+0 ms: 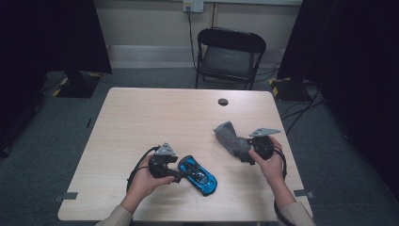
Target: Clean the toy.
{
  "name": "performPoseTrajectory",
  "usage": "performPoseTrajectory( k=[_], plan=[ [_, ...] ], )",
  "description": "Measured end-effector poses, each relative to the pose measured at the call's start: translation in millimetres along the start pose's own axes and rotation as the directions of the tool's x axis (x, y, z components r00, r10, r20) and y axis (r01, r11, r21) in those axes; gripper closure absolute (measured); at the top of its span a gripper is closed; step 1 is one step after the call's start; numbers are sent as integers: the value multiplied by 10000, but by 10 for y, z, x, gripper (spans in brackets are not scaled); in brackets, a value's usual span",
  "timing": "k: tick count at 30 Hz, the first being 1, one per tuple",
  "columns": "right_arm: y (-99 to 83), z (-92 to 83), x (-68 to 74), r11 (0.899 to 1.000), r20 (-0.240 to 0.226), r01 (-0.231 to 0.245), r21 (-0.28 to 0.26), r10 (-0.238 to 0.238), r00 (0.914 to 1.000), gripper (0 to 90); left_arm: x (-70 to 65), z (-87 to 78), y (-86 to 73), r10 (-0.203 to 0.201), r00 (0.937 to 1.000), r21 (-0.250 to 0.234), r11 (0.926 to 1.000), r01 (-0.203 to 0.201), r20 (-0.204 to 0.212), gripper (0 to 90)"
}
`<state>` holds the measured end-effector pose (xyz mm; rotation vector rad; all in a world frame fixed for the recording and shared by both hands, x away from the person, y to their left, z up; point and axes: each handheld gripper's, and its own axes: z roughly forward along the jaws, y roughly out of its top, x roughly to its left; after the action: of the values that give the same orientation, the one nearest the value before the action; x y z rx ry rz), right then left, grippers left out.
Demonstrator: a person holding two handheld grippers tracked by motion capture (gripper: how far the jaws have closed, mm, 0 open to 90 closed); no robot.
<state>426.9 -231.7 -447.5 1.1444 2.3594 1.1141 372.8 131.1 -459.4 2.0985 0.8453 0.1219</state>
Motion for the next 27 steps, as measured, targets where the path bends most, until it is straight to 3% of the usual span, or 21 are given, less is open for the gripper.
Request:
performPoseTrajectory(
  k=[16, 27],
  plan=[
    [-249, -208, 54, 10000, -289, -37, -27, 36, 9996, 167, 117, -222, -104, -220, 9995, 110, 9997, 222, -231, 177],
    [-418, -309, 100, 9999, -448, 127, 7, -127, 9989, 170, 189, -319, -206, -18, 9991, 123, 9999, 23, -415, 179]
  ],
)
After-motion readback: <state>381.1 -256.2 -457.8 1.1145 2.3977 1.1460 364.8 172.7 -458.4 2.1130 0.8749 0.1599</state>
